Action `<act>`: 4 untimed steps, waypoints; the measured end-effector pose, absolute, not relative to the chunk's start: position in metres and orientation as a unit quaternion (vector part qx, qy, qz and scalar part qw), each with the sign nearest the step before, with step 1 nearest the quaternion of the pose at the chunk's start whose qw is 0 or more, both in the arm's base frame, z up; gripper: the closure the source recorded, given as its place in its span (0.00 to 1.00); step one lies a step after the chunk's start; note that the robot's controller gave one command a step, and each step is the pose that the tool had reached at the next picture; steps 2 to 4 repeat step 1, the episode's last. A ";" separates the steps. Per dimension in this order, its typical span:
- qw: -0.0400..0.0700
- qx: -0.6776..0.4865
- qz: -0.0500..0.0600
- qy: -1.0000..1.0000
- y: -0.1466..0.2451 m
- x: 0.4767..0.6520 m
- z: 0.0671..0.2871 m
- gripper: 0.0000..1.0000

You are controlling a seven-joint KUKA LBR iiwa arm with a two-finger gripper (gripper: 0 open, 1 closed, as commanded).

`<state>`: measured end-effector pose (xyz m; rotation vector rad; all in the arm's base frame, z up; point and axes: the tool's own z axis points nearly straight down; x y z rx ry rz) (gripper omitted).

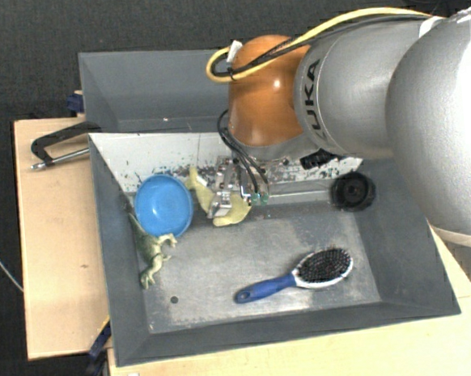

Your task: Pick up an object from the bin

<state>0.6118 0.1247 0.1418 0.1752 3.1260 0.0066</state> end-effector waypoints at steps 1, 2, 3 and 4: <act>0.006 0.056 0.002 0.998 0.126 0.615 0.200 1.00; 0.006 0.056 0.002 0.998 0.126 0.615 0.200 1.00; 0.006 0.056 0.002 0.998 0.126 0.615 0.200 1.00; 0.006 0.056 0.002 0.998 0.126 0.615 0.200 1.00</act>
Offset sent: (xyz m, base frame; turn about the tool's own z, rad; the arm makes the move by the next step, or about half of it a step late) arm 0.0001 0.0000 0.0522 0.0000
